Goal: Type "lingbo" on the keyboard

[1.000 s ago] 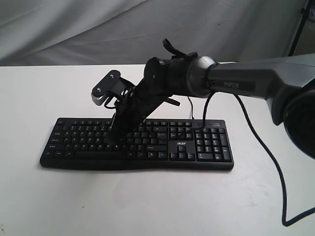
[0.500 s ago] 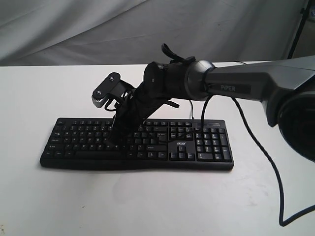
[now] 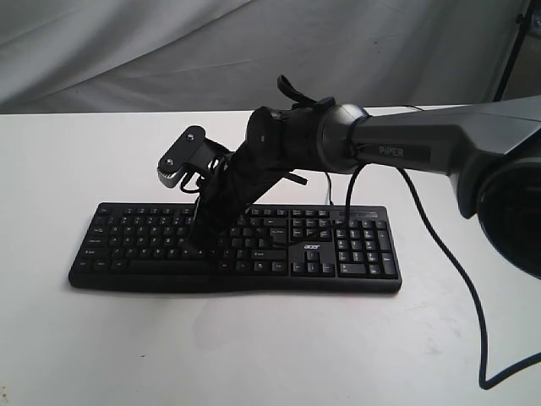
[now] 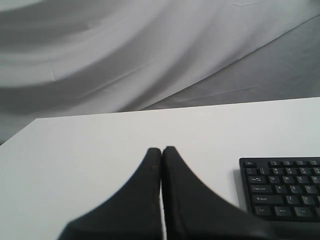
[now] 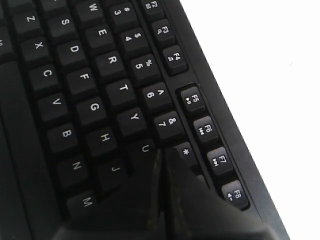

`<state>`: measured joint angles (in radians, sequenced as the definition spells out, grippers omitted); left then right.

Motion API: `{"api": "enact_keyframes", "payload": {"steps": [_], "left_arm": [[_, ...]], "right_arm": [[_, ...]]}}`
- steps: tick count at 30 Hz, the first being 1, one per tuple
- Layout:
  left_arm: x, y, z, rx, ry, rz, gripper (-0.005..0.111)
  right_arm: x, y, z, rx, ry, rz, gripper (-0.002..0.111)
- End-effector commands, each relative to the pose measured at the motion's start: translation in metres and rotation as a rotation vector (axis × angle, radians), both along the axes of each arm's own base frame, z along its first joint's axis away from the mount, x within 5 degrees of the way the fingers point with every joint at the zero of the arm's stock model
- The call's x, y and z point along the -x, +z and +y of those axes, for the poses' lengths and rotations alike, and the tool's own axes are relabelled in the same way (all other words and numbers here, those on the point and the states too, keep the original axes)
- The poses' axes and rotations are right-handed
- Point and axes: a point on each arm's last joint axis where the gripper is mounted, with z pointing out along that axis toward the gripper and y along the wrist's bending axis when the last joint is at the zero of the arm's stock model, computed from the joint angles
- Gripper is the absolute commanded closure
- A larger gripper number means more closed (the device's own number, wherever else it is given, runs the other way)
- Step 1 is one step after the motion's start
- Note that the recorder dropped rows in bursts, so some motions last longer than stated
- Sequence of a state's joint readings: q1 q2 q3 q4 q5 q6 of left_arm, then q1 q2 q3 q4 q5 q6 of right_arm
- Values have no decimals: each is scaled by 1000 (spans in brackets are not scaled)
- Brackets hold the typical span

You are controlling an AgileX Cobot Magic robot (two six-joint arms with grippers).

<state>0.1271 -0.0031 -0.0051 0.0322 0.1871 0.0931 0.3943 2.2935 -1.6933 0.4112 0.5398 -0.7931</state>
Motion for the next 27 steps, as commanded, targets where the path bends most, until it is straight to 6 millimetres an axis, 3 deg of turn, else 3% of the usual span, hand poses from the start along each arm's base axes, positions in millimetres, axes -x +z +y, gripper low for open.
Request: {"api": "enact_keyframes", "payload": {"steps": [1,14,24,27], "left_arm": [[-1,-1,0,3,-4,2,106],[-1,-1,0,3,-4,2,106],[-1,-1,0,3,-4,2,106],[-1,-1,0,3,-4,2,106]], "right_arm": [[-1,1,1,10,17,-14,108],[2,-12,0,34,45,23,108],[2,-11,0,34,47,21,108],[2,-3,0,28,47,5,108]]}}
